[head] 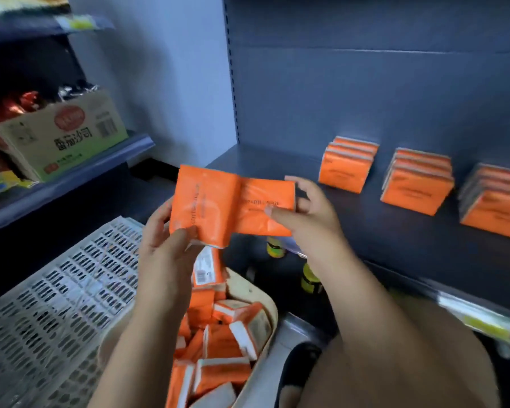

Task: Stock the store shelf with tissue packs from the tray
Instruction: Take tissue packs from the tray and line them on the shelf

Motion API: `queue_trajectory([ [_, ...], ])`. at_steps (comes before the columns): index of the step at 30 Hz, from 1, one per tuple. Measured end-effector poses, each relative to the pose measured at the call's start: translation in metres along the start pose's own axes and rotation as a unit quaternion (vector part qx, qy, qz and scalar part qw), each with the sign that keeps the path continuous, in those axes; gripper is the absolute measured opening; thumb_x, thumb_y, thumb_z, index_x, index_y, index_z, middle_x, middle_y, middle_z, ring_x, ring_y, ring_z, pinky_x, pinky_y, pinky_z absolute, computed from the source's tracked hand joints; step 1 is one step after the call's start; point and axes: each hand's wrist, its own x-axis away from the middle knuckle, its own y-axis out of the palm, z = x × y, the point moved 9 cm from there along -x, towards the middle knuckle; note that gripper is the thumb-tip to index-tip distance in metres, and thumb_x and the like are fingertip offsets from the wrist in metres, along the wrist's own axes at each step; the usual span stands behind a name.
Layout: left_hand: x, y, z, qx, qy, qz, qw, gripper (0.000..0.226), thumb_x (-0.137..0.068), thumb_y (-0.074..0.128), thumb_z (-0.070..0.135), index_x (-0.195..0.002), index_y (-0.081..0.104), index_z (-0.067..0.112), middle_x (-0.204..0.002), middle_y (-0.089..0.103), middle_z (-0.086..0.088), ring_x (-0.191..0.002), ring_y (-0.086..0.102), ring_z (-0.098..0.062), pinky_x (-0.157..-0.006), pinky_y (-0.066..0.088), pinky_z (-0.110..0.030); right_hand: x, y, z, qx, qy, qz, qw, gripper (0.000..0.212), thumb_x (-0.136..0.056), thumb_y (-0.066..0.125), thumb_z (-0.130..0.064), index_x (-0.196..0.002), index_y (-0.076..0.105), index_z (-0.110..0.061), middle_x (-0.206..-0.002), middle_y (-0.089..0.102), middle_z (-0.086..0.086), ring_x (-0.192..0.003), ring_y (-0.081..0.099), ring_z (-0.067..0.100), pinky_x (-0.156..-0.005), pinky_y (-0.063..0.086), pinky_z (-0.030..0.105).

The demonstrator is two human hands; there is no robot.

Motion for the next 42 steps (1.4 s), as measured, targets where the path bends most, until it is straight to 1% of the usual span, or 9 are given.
queue_trajectory([
  [4, 0.015, 0.086, 0.008, -0.035, 0.015, -0.097, 0.995, 0.054, -0.088, 0.051, -0.011, -0.125, 0.071, 0.021, -0.109, 0.072, -0.009, -0.1, 0.065, -0.026, -0.09, 0.048, -0.046, 0.024, -0.084, -0.041, 0.018, -0.043, 0.066, 0.997, 0.057, -0.08, 0.082, 0.006, -0.125, 0.062, -0.024, -0.105, 0.079, 0.001, -0.101, 0.074, 0.016, -0.087, 0.06, 0.033],
  [9, 0.054, 0.197, 0.012, -0.091, 0.04, -0.221, 0.97, 0.053, -0.077, 0.057, 0.0, -0.12, 0.074, 0.026, -0.121, 0.074, -0.006, -0.115, 0.068, -0.024, -0.099, 0.052, -0.049, 0.076, -0.207, -0.089, 0.058, -0.067, 0.128, 0.988, 0.052, -0.083, 0.082, 0.002, -0.12, 0.063, -0.029, -0.107, 0.079, 0.0, -0.101, 0.075, 0.018, -0.089, 0.059, 0.035],
  [15, 0.127, 0.338, 0.0, -0.133, 0.065, -0.368, 0.918, 0.05, -0.085, 0.055, -0.013, -0.11, 0.076, 0.024, -0.108, 0.078, 0.006, -0.1, 0.07, -0.01, -0.09, 0.054, -0.035, 0.158, -0.351, -0.124, 0.093, -0.072, 0.215, 0.969, 0.054, -0.081, 0.079, 0.009, -0.122, 0.061, -0.021, -0.104, 0.077, 0.008, -0.09, 0.072, 0.018, -0.081, 0.06, 0.039],
  [19, 0.167, 0.417, -0.013, -0.183, 0.074, -0.44, 0.876, 0.046, -0.074, 0.06, -0.001, -0.11, 0.076, 0.022, -0.109, 0.078, 0.003, -0.102, 0.072, -0.019, -0.092, 0.056, -0.043, 0.193, -0.417, -0.141, 0.113, -0.075, 0.283, 0.95, 0.057, -0.076, 0.08, 0.011, -0.122, 0.059, -0.017, -0.102, 0.076, 0.011, -0.089, 0.071, 0.022, -0.077, 0.058, 0.039],
  [22, 0.194, 0.466, -0.019, -0.195, 0.11, -0.455, 0.862, 0.049, -0.079, 0.057, -0.015, -0.108, 0.075, 0.021, -0.103, 0.075, 0.004, -0.089, 0.067, -0.005, -0.084, 0.054, -0.027, 0.204, -0.452, -0.156, 0.137, -0.09, 0.324, 0.932, 0.062, -0.063, 0.081, -0.004, -0.12, 0.061, -0.017, -0.107, 0.077, 0.013, -0.099, 0.074, 0.03, -0.082, 0.061, 0.049],
  [25, 0.225, 0.491, -0.045, -0.18, 0.1, -0.442, 0.873, 0.049, -0.081, 0.053, -0.017, -0.108, 0.073, 0.018, -0.096, 0.072, 0.009, -0.077, 0.064, 0.008, -0.07, 0.049, -0.009, 0.213, -0.481, -0.161, 0.153, -0.099, 0.348, 0.92, 0.05, -0.071, 0.081, 0.001, -0.111, 0.062, -0.022, -0.106, 0.076, 0.01, -0.098, 0.075, 0.025, -0.077, 0.062, 0.049],
  [33, 0.239, 0.518, -0.126, -0.161, 0.059, -0.419, 0.892, 0.047, -0.08, 0.058, -0.017, -0.096, 0.074, 0.025, -0.102, 0.076, 0.003, -0.097, 0.07, -0.013, -0.08, 0.055, -0.023, 0.216, -0.566, -0.132, 0.238, -0.037, 0.369, 0.898, 0.052, -0.072, 0.084, 0.005, -0.109, 0.061, -0.023, -0.104, 0.073, 0.012, -0.096, 0.073, 0.028, -0.088, 0.06, 0.055],
  [38, 0.242, 0.531, -0.15, -0.175, 0.067, -0.432, 0.882, 0.05, -0.082, 0.058, -0.018, -0.098, 0.072, 0.027, -0.103, 0.073, 0.01, -0.091, 0.067, 0.004, -0.075, 0.049, -0.009, 0.208, -0.595, -0.123, 0.257, -0.012, 0.373, 0.891, 0.049, -0.074, 0.079, 0.01, -0.108, 0.059, -0.02, -0.1, 0.069, 0.005, -0.087, 0.069, 0.018, -0.084, 0.06, 0.048],
  [42, 0.239, 0.539, -0.174, -0.188, 0.044, -0.421, 0.887, 0.054, -0.082, 0.056, -0.02, -0.093, 0.071, 0.032, -0.097, 0.072, 0.015, -0.083, 0.066, 0.011, -0.071, 0.048, -0.008, 0.205, -0.614, -0.103, 0.288, 0.011, 0.372, 0.882, 0.05, -0.072, 0.077, 0.007, -0.099, 0.058, -0.031, -0.106, 0.069, 0.015, -0.099, 0.07, 0.035, -0.082, 0.06, 0.055],
])
